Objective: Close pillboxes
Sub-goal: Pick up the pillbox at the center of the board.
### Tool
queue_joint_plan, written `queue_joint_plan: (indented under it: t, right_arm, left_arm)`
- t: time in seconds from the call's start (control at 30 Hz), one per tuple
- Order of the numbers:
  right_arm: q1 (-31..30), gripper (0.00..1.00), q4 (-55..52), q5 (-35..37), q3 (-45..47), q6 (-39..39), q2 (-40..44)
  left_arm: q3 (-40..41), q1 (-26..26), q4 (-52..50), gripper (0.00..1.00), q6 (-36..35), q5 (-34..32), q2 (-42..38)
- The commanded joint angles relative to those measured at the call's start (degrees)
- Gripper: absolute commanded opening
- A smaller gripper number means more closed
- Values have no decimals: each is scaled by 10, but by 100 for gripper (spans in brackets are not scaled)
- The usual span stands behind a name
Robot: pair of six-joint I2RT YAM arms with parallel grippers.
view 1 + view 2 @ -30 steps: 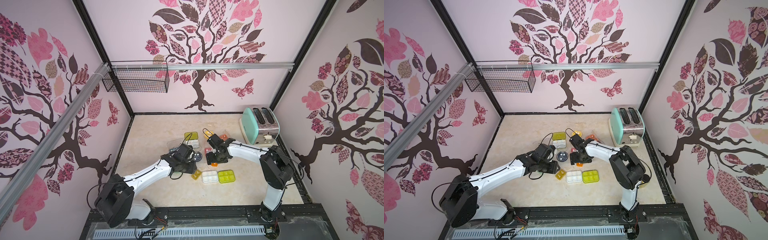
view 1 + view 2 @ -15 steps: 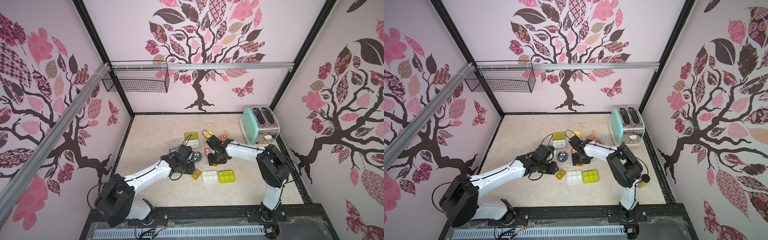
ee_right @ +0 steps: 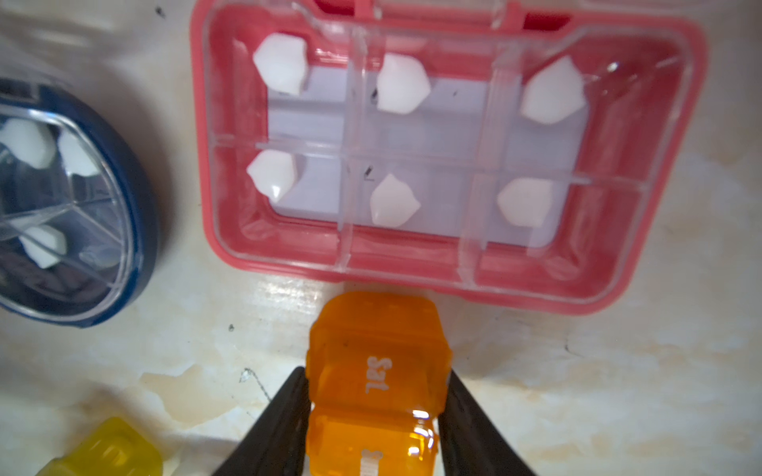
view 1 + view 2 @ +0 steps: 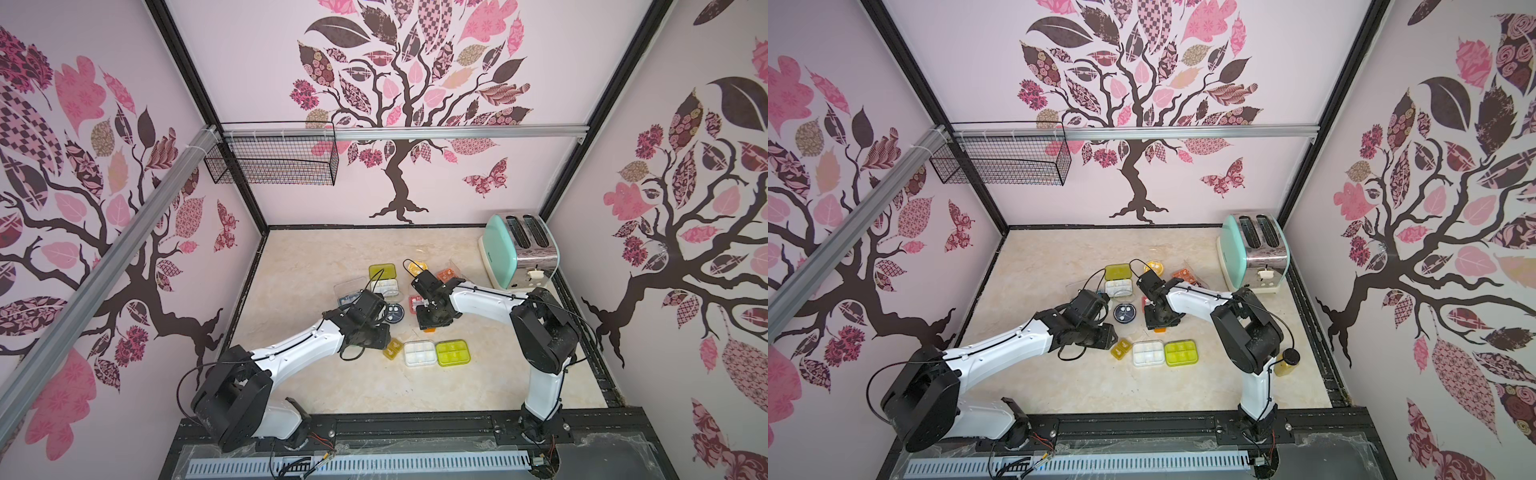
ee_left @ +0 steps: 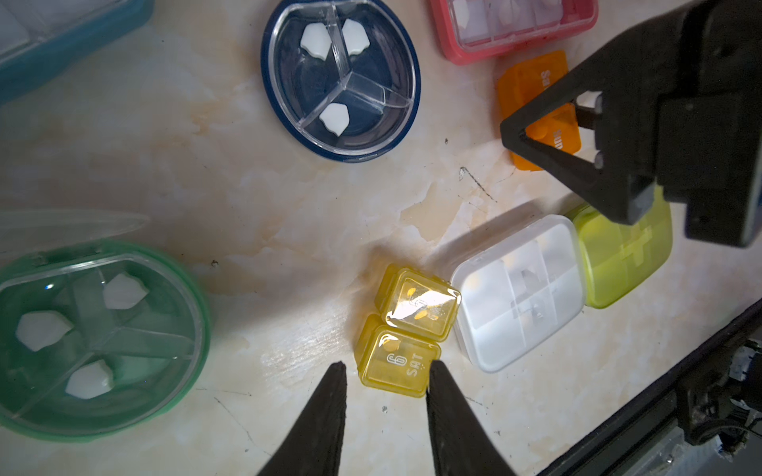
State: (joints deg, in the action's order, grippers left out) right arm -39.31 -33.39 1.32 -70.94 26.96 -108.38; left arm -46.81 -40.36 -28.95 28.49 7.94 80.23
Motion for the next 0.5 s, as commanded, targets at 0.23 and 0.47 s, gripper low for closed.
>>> queue_joint_plan:
  t: [0.23, 0.47]
  right_arm:
    - [2, 47, -7, 19, -8, -6, 24]
    - [13, 44, -7, 27, 20, -14, 71]
  left_arm:
    - [-6, 4, 22, 37, 6, 13, 12]
    - [-6, 7, 36, 37, 11, 28, 21]
